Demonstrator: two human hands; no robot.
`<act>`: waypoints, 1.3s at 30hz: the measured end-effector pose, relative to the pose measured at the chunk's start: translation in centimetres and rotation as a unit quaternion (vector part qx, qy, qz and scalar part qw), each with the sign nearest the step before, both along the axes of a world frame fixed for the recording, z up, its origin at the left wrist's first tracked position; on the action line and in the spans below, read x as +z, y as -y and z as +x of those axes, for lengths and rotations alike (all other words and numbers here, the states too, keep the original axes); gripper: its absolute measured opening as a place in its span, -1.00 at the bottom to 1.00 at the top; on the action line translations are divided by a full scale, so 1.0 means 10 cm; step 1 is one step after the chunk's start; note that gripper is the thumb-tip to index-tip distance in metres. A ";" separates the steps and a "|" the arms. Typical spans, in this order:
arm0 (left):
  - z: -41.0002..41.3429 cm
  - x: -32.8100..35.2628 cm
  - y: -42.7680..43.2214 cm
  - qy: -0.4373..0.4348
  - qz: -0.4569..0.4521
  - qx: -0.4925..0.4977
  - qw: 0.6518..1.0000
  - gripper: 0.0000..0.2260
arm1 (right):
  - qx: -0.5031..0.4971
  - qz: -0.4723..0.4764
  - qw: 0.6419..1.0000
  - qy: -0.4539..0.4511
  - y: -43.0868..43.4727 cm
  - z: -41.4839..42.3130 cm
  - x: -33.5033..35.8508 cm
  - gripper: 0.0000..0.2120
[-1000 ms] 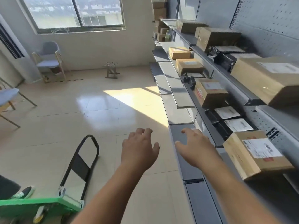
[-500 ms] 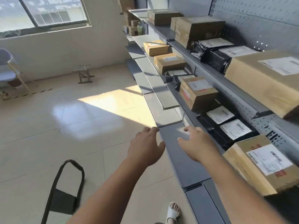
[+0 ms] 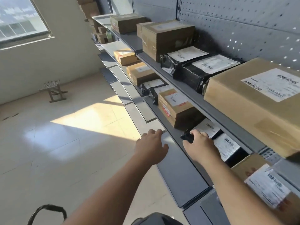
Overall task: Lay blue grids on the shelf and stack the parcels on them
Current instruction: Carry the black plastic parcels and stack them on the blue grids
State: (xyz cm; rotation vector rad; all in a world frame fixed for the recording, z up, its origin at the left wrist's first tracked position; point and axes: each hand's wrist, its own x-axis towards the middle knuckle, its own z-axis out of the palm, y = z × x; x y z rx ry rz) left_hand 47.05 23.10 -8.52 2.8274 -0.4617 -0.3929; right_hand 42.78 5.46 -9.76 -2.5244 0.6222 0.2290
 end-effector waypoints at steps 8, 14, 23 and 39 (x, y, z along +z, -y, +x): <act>0.83 -0.31 0.54 -0.030 0.019 -0.149 0.988 -0.52 | -0.148 -0.013 0.987 -0.062 0.34 0.33 -0.20 -0.54; 1.44 -0.47 0.84 -0.050 0.027 -0.265 0.963 -0.56 | -0.276 0.008 0.956 -0.100 0.43 0.44 -0.32 -0.52; 1.57 -0.70 1.26 -0.091 0.070 -0.368 0.923 -0.50 | -0.383 0.022 0.920 -0.080 0.38 0.27 -0.57 -0.43; 1.34 -1.47 1.85 -0.031 0.058 -0.367 0.928 -0.46 | -0.395 -0.079 0.912 -0.079 0.66 0.48 -1.25 -0.43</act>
